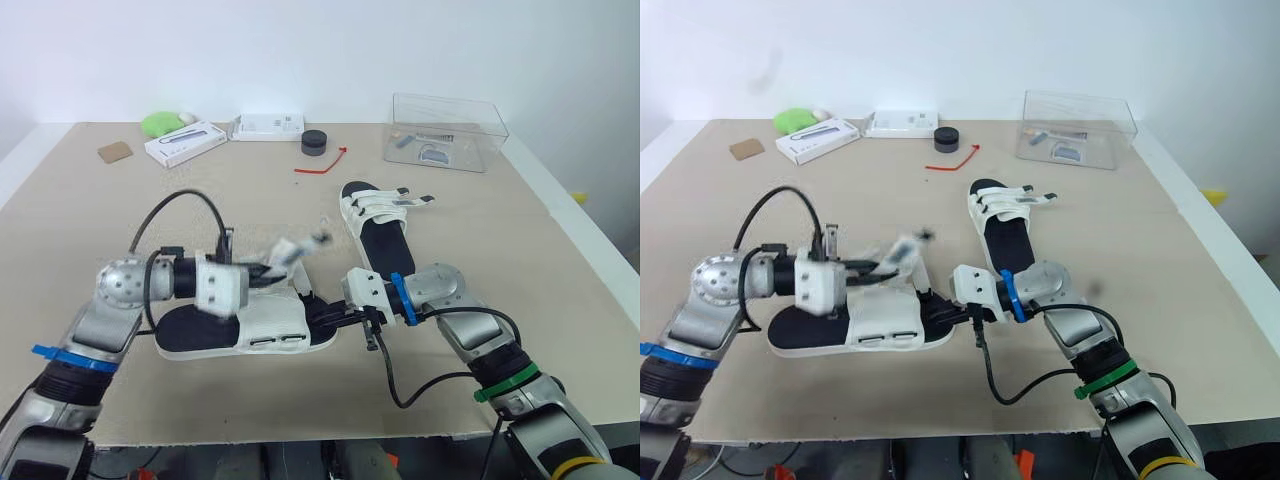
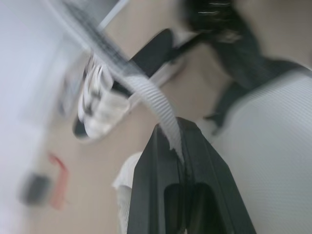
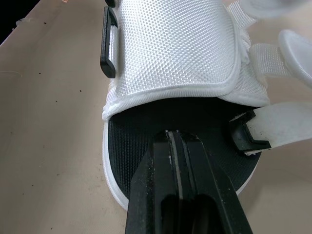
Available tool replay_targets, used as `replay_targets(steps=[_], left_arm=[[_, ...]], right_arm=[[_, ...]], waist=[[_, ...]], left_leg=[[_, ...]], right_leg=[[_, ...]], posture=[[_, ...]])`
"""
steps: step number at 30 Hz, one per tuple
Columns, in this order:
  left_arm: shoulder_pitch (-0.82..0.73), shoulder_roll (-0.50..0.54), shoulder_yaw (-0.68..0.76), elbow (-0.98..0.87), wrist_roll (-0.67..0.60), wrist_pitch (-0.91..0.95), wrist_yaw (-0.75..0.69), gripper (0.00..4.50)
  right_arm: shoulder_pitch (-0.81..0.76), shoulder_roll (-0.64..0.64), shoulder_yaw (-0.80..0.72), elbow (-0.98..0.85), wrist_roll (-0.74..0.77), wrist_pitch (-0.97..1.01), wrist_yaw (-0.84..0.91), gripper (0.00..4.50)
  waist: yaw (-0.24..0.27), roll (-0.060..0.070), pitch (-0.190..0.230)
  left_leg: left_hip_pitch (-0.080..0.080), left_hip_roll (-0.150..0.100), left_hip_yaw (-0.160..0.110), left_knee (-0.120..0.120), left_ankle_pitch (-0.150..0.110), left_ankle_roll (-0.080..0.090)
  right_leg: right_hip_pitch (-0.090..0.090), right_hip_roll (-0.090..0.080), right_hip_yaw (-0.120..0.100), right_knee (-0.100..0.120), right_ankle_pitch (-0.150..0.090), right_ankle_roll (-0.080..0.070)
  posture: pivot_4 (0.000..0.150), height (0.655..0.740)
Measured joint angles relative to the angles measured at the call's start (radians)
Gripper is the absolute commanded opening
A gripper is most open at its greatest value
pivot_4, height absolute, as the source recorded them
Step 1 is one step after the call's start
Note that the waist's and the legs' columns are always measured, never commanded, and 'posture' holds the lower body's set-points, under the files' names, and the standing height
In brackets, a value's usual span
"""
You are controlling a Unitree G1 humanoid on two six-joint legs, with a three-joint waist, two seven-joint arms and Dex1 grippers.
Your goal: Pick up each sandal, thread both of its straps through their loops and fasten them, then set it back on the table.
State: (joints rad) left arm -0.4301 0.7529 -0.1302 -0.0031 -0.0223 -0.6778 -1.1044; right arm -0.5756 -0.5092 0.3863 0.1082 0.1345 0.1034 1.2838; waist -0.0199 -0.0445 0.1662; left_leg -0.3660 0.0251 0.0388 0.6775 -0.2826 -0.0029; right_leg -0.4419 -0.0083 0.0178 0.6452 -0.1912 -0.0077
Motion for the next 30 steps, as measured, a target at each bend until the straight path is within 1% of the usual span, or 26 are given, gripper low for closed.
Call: replay_targets(steps=[1, 4, 8, 9, 10, 12, 13, 17, 21, 27, 30], left_arm=[[-0.005, 0.019, 0.000, 0.034, 0.031, -0.118, 0.008, 0.03], [-0.040, 0.042, -0.002, 0.143, 0.108, -0.313, 0.046, 0.03], [-0.084, 0.048, -0.015, 0.225, 0.152, -0.386, 0.097, 0.03], [-0.089, 0.048, -0.023, 0.234, 0.159, -0.387, 0.112, 0.43], [-0.089, 0.048, -0.024, 0.235, 0.160, -0.387, 0.115, 0.57], [-0.089, 0.054, -0.036, 0.236, 0.158, -0.376, 0.118, 1.33], [-0.085, 0.061, -0.045, 0.227, 0.134, -0.334, 0.115, 1.72], [-0.061, 0.103, -0.052, 0.168, 0.050, -0.223, 0.102, 1.72], [0.000, 0.172, -0.043, 0.086, -0.037, -0.098, 0.078, 1.72], [0.077, 0.231, 0.018, 0.027, -0.057, -0.026, 0.074, 1.72], [0.133, 0.244, 0.038, -0.012, -0.091, 0.058, 0.074, 1.72]], right_arm=[[-0.001, 0.000, 0.000, 0.003, 0.000, -0.003, 0.001, 0.00], [-0.006, 0.000, 0.001, 0.011, 0.000, -0.008, 0.005, 0.00], [-0.012, 0.003, 0.004, 0.021, 0.000, -0.018, 0.014, 0.00], [-0.015, 0.006, 0.004, 0.026, 0.000, -0.022, 0.018, 0.00], [-0.015, 0.006, 0.004, 0.027, 0.000, -0.023, 0.019, 0.00], [-0.019, 0.007, 0.006, 0.032, 0.000, -0.028, 0.024, 0.00], [-0.020, 0.007, 0.006, 0.035, 0.000, -0.030, 0.026, 0.00], [-0.022, 0.007, 0.007, 0.043, 0.000, -0.040, 0.027, 0.00], [-0.028, 0.008, 0.009, 0.055, 0.000, -0.050, 0.032, 0.00], [-0.038, 0.011, 0.010, 0.076, 0.000, -0.067, 0.046, 0.00], [-0.042, 0.014, 0.011, 0.084, 0.000, -0.071, 0.051, 0.00]], waist=[[0.000, 0.000, 0.000], [0.000, 0.000, 0.000], [0.000, 0.000, 0.000], [0.000, 0.000, 0.000], [0.000, 0.000, 0.000], [-0.001, 0.000, 0.000], [-0.001, 0.000, 0.000], [-0.001, 0.000, 0.000], [-0.001, 0.000, 0.000], [-0.001, 0.000, 0.000], [-0.001, 0.000, 0.000]], left_leg=[[0.000, 0.000, 0.000, 0.000, 0.000, 0.000], [0.000, 0.000, 0.001, 0.000, 0.000, 0.001], [0.000, 0.000, 0.002, 0.000, 0.000, 0.002], [0.000, 0.000, 0.002, 0.000, 0.000, 0.002], [0.000, 0.000, 0.002, 0.000, 0.000, 0.002], [0.000, 0.000, 0.003, 0.000, -0.001, 0.003], [0.000, 0.000, 0.003, 0.000, -0.001, 0.003], [0.000, 0.001, 0.003, 0.000, -0.001, 0.003], [0.001, 0.001, 0.003, 0.000, -0.001, 0.003], [0.002, 0.002, 0.003, 0.000, -0.001, 0.003], [0.002, 0.002, 0.004, 0.000, -0.001, 0.003]], right_leg=[[0.000, 0.000, 0.000, 0.000, 0.000, 0.000], [0.000, 0.002, 0.000, 0.000, 0.000, 0.001], [0.000, 0.003, 0.000, 0.000, 0.000, 0.002], [0.000, 0.003, 0.000, 0.000, 0.000, 0.002], [0.000, 0.003, 0.000, 0.000, 0.000, 0.002], [0.000, 0.003, -0.001, 0.000, 0.000, 0.002], [0.000, 0.003, -0.001, 0.000, 0.000, 0.002], [0.000, 0.003, -0.001, 0.000, -0.001, 0.002], [0.000, 0.004, -0.001, 0.000, -0.004, 0.007], [0.000, 0.004, -0.001, 0.000, -0.004, 0.007], [0.000, 0.004, -0.001, 0.000, -0.004, 0.007]], posture=[[0.150, 0.7400], [0.150, 0.7400], [0.150, 0.7400], [0.150, 0.7400], [0.150, 0.7400], [0.150, 0.7400], [0.150, 0.7400], [0.150, 0.7400], [0.150, 0.7400], [0.150, 0.7400], [0.150, 0.7400]])
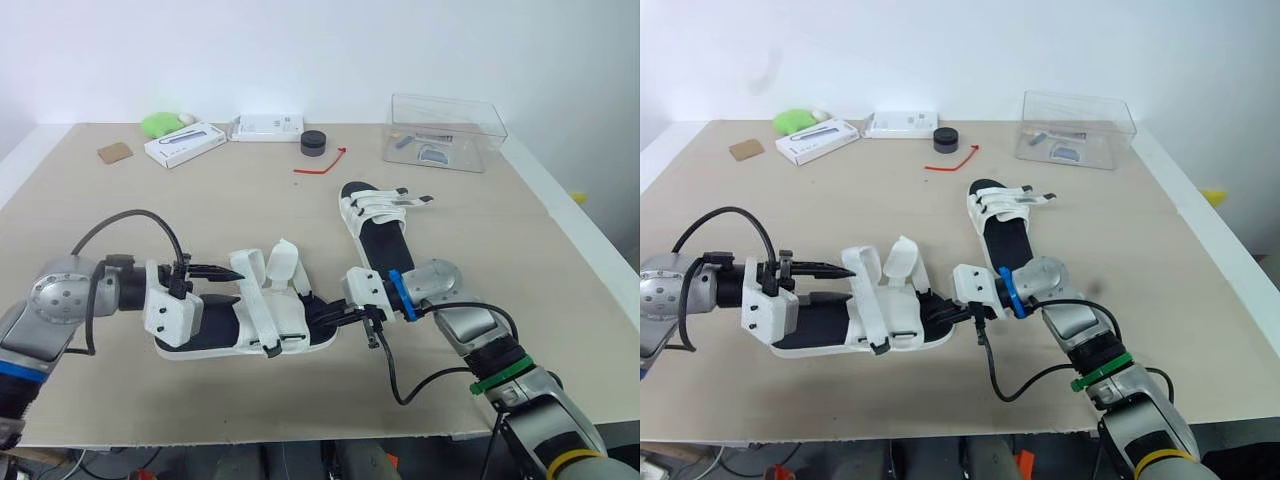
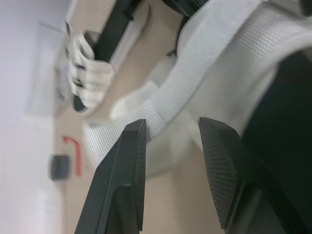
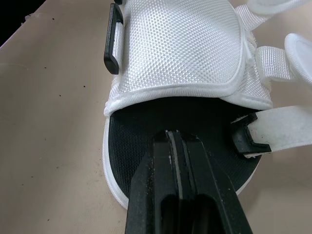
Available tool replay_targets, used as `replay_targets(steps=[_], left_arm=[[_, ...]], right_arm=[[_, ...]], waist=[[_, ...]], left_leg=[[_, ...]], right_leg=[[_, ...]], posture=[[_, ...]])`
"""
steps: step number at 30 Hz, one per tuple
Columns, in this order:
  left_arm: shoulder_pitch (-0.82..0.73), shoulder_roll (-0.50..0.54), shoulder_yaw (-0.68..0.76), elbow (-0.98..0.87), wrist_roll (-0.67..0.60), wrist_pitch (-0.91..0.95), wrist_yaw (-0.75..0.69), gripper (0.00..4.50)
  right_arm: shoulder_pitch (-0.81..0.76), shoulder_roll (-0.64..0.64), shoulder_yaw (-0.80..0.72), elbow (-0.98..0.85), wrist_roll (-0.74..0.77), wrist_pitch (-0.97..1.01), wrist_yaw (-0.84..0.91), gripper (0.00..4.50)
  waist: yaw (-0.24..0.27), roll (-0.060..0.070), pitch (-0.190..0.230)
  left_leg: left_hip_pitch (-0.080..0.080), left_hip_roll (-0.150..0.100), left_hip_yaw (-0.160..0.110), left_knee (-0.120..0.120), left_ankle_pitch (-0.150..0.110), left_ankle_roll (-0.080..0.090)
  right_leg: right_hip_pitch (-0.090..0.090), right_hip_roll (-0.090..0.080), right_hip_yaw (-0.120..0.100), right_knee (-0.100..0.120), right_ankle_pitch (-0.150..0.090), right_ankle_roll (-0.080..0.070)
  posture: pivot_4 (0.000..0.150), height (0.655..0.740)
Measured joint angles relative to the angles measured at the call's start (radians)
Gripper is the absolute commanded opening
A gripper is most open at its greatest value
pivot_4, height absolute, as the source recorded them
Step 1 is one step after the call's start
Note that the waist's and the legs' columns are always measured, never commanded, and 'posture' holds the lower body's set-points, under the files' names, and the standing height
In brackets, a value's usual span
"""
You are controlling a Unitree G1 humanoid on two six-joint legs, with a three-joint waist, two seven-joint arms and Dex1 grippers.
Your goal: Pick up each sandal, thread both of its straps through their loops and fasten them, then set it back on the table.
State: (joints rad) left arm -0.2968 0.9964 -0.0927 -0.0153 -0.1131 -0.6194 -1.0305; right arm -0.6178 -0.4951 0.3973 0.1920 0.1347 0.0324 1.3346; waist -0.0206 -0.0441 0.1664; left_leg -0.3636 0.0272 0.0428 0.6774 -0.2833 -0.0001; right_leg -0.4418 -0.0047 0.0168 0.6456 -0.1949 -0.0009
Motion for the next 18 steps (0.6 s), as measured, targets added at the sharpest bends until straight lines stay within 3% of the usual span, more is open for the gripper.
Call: replay_targets(steps=[7, 10, 11, 15, 18], left_arm=[[0.080, 0.034, 0.074, -0.169, -0.172, 0.311, -0.020, 1.72], [0.105, 0.043, 0.110, -0.229, -0.228, 0.413, -0.035, 2.44], [0.117, 0.046, 0.122, -0.250, -0.241, 0.434, -0.044, 3.02], [0.157, 0.055, 0.153, -0.318, -0.298, 0.541, -0.062, 4.48], [0.177, 0.082, 0.192, -0.378, -0.414, 0.713, -0.067, 4.48]], right_arm=[[-0.022, 0.012, 0.007, 0.037, 0.000, -0.019, 0.016, 0.00], [-0.028, 0.016, 0.011, 0.049, 0.000, -0.029, 0.018, 0.00], [-0.029, 0.017, 0.013, 0.052, 0.000, -0.032, 0.018, 0.00], [-0.033, 0.018, 0.015, 0.059, 0.000, -0.037, 0.020, 0.00], [-0.037, 0.018, 0.015, 0.065, 0.000, -0.039, 0.026, 0.00]], waist=[[0.000, 0.000, 0.000], [0.000, 0.000, 0.000], [0.000, 0.000, 0.000], [0.000, 0.000, 0.000], [0.000, 0.000, 0.000]], left_leg=[[0.001, 0.001, 0.001, 0.000, 0.000, 0.000], [0.002, 0.001, 0.001, -0.001, 0.000, 0.000], [0.003, 0.002, 0.002, -0.001, 0.000, 0.000], [0.004, 0.002, 0.003, -0.001, 0.000, 0.000], [0.004, 0.002, 0.003, -0.001, 0.000, 0.000]], right_leg=[[0.000, 0.002, 0.000, 0.000, 0.000, 0.000], [0.000, 0.003, 0.001, 0.001, 0.000, -0.001], [0.001, 0.003, 0.001, 0.001, 0.000, -0.001], [0.001, 0.003, 0.002, 0.001, -0.001, -0.001], [0.001, 0.004, 0.002, 0.001, -0.001, -0.001]], posture=[[0.150, 0.7400], [0.150, 0.7400], [0.150, 0.7400], [0.150, 0.7400], [0.150, 0.7400]])
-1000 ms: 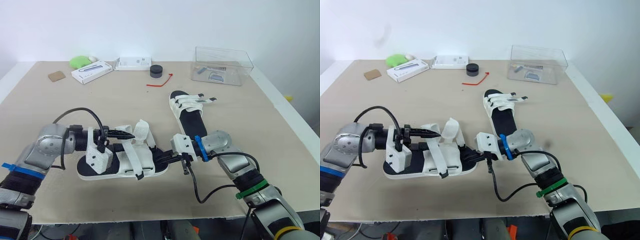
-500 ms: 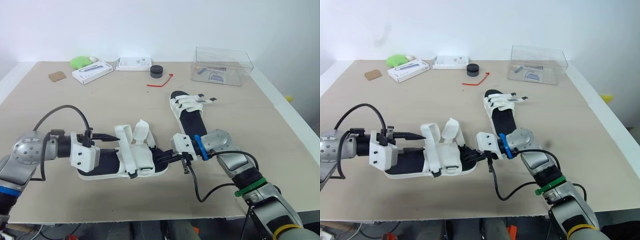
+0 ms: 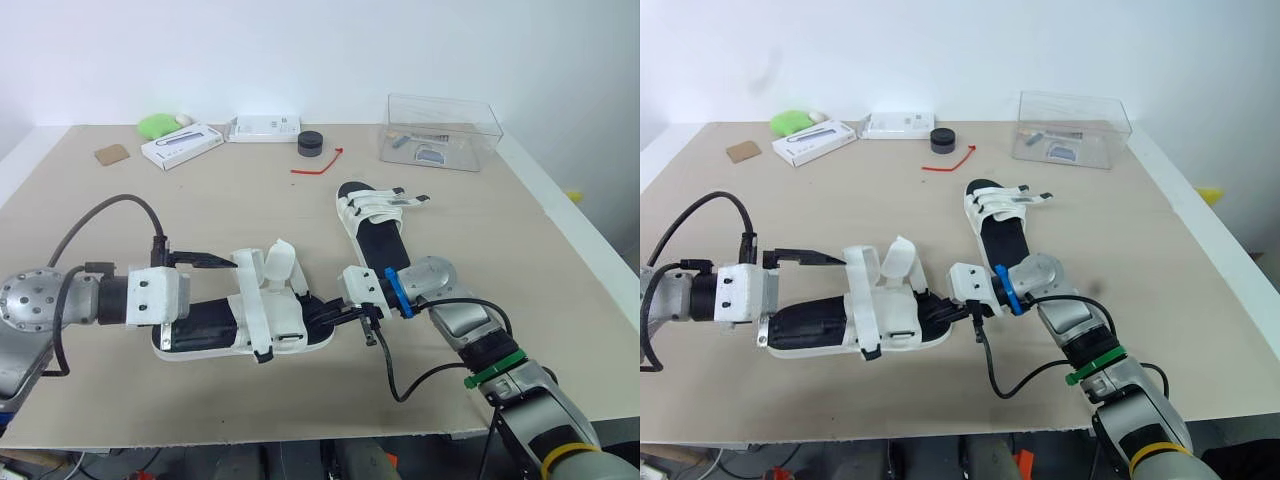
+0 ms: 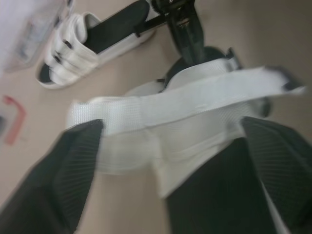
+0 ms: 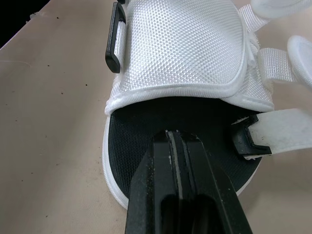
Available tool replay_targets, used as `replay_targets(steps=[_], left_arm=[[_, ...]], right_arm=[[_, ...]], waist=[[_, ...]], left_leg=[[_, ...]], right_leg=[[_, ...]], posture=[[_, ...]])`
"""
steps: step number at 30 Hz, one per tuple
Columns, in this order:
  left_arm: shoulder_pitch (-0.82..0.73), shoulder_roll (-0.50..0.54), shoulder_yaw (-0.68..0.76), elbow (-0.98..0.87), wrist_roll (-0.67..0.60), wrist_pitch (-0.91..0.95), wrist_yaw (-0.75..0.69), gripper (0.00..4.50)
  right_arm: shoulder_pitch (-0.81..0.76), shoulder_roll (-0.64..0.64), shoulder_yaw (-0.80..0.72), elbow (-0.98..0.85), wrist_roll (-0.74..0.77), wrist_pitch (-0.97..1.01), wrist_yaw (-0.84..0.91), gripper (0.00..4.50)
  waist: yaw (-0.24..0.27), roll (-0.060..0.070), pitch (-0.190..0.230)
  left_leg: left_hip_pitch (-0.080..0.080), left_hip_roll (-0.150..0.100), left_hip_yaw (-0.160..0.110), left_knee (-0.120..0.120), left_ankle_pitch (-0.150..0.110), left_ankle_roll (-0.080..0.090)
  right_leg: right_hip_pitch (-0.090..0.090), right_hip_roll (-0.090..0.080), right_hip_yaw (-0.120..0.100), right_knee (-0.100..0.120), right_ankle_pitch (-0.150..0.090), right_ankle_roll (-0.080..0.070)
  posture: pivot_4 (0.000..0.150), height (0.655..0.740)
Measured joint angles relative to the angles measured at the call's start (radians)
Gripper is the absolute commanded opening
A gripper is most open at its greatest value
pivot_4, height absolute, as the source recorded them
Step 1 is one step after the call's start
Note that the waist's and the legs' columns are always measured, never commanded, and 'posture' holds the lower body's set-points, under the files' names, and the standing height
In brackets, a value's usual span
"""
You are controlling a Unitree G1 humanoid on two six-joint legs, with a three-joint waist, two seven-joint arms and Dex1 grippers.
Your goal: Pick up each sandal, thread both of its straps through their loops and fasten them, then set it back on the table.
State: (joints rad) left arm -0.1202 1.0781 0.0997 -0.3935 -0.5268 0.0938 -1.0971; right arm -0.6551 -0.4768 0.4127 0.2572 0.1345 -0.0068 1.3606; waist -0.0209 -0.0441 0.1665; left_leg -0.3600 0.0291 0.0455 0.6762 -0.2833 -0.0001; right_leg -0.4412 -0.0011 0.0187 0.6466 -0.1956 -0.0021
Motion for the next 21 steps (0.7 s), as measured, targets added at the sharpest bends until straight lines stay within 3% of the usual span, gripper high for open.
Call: replay_targets(steps=[6, 9, 11, 14, 17, 21], left_arm=[[0.083, 0.126, 0.152, -0.087, -0.390, 0.486, -0.016, 4.48], [0.152, 0.155, 0.210, -0.085, -0.500, 0.674, -0.019, 4.48], [0.193, 0.151, 0.213, -0.085, -0.506, 0.732, -0.002, 4.48], [0.175, 0.041, 0.206, -0.087, -0.548, 0.793, 0.126, 4.48], [0.108, -0.061, 0.185, -0.090, -0.684, 0.864, 0.270, 4.48], [0.091, -0.103, 0.166, -0.118, -0.817, 0.938, 0.387, 4.48]], right_arm=[[-0.004, 0.003, 0.003, 0.004, 0.000, -0.003, 0.006, 0.00], [-0.006, 0.004, 0.005, 0.006, 0.000, -0.004, 0.007, 0.00], [-0.007, 0.004, 0.005, 0.007, 0.000, -0.004, 0.008, 0.00], [-0.008, 0.004, 0.003, 0.012, 0.000, -0.003, 0.008, 0.00], [-0.008, 0.004, 0.004, 0.013, 0.000, -0.002, 0.007, 0.00], [-0.008, 0.006, 0.007, 0.010, 0.000, -0.002, 0.006, 0.00]], waist=[[-0.002, 0.001, 0.000], [-0.002, 0.001, 0.001], [-0.002, 0.001, 0.001], [0.000, 0.001, 0.000], [0.000, 0.000, 0.000], [0.000, 0.000, 0.000]], left_leg=[[0.001, 0.000, 0.000, -0.002, 0.000, 0.000], [0.003, 0.000, 0.000, -0.003, 0.000, 0.000], [0.003, 0.000, 0.000, -0.004, 0.000, 0.000], [0.003, 0.000, -0.001, -0.004, 0.000, -0.001], [0.003, 0.000, -0.003, -0.003, 0.001, -0.001], [0.003, 0.000, -0.004, -0.004, 0.001, -0.001]], right_leg=[[0.000, 0.000, 0.000, 0.000, -0.001, 0.000], [0.000, 0.001, 0.000, 0.000, -0.002, -0.002], [0.000, 0.001, 0.000, 0.000, -0.002, -0.003], [0.000, 0.000, 0.000, 0.001, -0.003, -0.003], [0.001, -0.002, 0.001, 0.001, -0.002, -0.003], [0.001, -0.002, 0.001, 0.001, -0.002, -0.004]], posture=[[0.150, 0.7400], [0.150, 0.7400], [0.150, 0.7400], [0.150, 0.7400], [0.150, 0.7400], [0.150, 0.7400]])
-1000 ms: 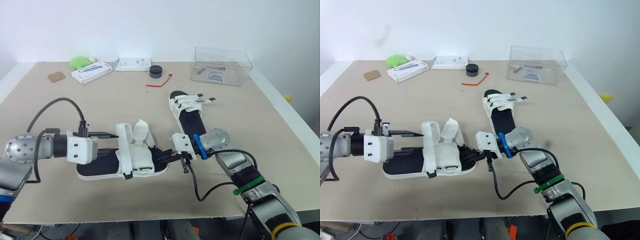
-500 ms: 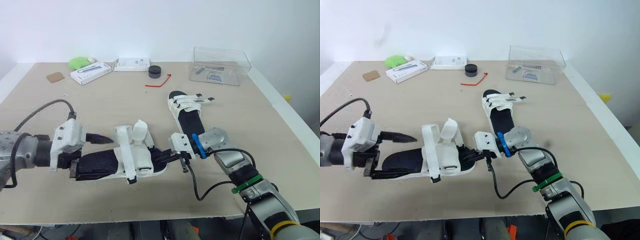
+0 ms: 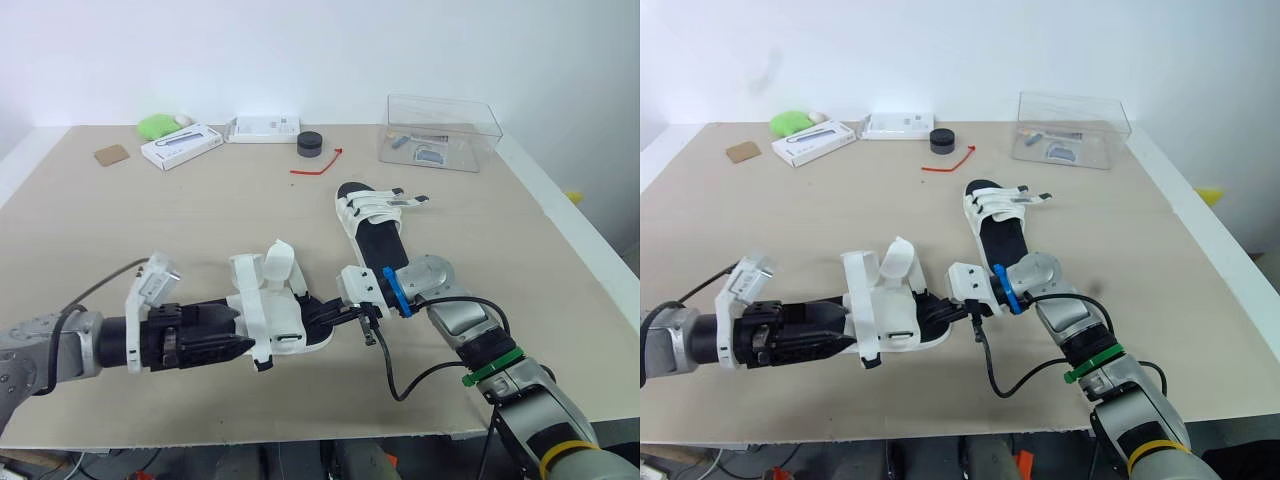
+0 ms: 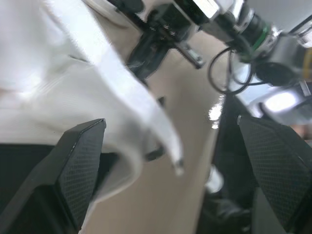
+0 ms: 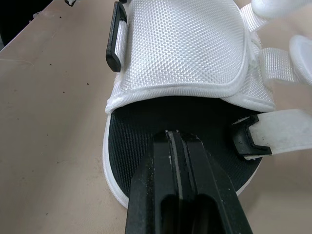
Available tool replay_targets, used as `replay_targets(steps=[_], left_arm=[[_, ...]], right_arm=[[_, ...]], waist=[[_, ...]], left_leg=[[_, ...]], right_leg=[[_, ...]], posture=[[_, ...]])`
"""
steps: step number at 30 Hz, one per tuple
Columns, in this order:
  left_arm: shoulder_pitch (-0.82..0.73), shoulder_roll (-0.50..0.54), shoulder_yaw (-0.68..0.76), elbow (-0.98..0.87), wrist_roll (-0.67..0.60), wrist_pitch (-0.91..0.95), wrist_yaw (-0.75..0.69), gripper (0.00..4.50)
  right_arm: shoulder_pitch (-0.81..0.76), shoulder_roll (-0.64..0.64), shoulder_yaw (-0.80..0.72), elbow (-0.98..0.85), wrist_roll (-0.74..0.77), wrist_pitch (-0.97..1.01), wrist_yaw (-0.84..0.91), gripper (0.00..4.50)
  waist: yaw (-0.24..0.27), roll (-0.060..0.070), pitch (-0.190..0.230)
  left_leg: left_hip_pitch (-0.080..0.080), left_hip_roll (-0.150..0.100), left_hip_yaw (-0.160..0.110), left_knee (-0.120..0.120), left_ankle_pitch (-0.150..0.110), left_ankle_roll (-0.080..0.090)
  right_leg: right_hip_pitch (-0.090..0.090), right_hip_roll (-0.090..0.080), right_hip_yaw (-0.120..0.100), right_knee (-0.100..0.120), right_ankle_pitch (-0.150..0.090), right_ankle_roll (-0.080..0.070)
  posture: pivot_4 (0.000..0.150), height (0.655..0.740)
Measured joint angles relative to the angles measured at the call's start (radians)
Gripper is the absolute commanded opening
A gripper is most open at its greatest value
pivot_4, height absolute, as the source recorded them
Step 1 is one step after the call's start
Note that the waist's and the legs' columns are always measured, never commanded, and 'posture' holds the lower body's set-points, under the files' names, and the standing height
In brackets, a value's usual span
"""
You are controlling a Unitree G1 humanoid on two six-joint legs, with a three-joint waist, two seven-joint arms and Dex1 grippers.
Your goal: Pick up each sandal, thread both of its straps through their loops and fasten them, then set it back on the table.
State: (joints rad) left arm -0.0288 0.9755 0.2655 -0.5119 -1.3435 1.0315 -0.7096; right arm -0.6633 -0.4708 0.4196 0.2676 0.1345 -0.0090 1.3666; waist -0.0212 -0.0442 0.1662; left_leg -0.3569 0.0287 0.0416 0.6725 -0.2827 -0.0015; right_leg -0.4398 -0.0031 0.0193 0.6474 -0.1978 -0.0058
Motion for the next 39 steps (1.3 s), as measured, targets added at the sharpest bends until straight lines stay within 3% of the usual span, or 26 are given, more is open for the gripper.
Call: replay_targets(steps=[10, 18, 24, 26, 28, 29, 39], left_arm=[[-0.025, -0.057, -0.057, -0.020, -0.044, 0.025, 0.110, 4.48], [-0.072, -0.103, -0.125, -0.010, 0.019, 0.021, 0.136, 4.48], [-0.080, -0.115, -0.159, 0.010, 0.114, 0.006, 0.106, 1.79], [-0.081, -0.119, -0.164, 0.015, 0.127, 0.002, 0.091, 1.28], [-0.100, -0.141, -0.171, 0.037, 0.130, 0.001, 0.081, 0.28], [-0.103, -0.143, -0.171, 0.039, 0.129, 0.001, 0.079, 0.06], [-0.224, -0.175, -0.113, 0.220, 0.003, 0.086, 0.071, 0.06]], right_arm=[[0.005, -0.004, -0.002, -0.006, 0.000, 0.010, -0.015, 0.00], [0.007, -0.004, -0.002, -0.010, 0.000, 0.013, -0.017, 0.00], [0.009, -0.005, -0.002, -0.015, 0.000, 0.019, -0.019, 0.00], [0.009, -0.006, -0.002, -0.016, 0.000, 0.020, -0.019, 0.00], [0.009, -0.010, -0.002, -0.019, 0.000, 0.021, -0.020, 0.00], [0.010, -0.010, -0.002, -0.019, 0.000, 0.021, -0.020, 0.00], [0.021, -0.018, -0.003, -0.040, 0.000, 0.028, -0.025, 0.00]], waist=[[0.000, 0.000, 0.000], [0.000, 0.000, 0.000], [0.000, 0.000, 0.000], [0.000, 0.000, 0.000], [0.000, 0.000, 0.000], [0.000, 0.000, 0.000], [0.000, 0.000, 0.000]], left_leg=[[0.001, -0.001, -0.001, 0.000, 0.001, -0.001], [0.002, -0.002, -0.001, 0.000, 0.001, -0.001], [0.002, -0.002, -0.001, 0.000, 0.001, -0.001], [0.002, -0.002, -0.001, 0.000, 0.001, -0.001], [0.002, -0.002, -0.002, 0.000, 0.001, -0.001], [0.002, -0.002, -0.002, 0.000, 0.001, -0.001], [0.001, -0.002, -0.003, 0.000, 0.001, -0.001]], right_leg=[[0.002, 0.001, 0.000, 0.000, 0.000, 0.000], [0.002, 0.002, 0.000, 0.000, 0.000, 0.000], [0.003, 0.002, 0.000, 0.000, 0.000, 0.000], [0.003, 0.002, 0.000, 0.000, -0.001, 0.000], [0.003, 0.002, 0.000, 0.000, -0.001, 0.000], [0.003, 0.002, 0.000, 0.000, -0.001, 0.000], [0.003, 0.002, -0.001, 0.000, 0.000, 0.000]], posture=[[0.150, 0.7400], [0.150, 0.7400], [0.150, 0.7400], [0.150, 0.7400], [0.150, 0.7400], [0.150, 0.7400], [0.150, 0.7400]])
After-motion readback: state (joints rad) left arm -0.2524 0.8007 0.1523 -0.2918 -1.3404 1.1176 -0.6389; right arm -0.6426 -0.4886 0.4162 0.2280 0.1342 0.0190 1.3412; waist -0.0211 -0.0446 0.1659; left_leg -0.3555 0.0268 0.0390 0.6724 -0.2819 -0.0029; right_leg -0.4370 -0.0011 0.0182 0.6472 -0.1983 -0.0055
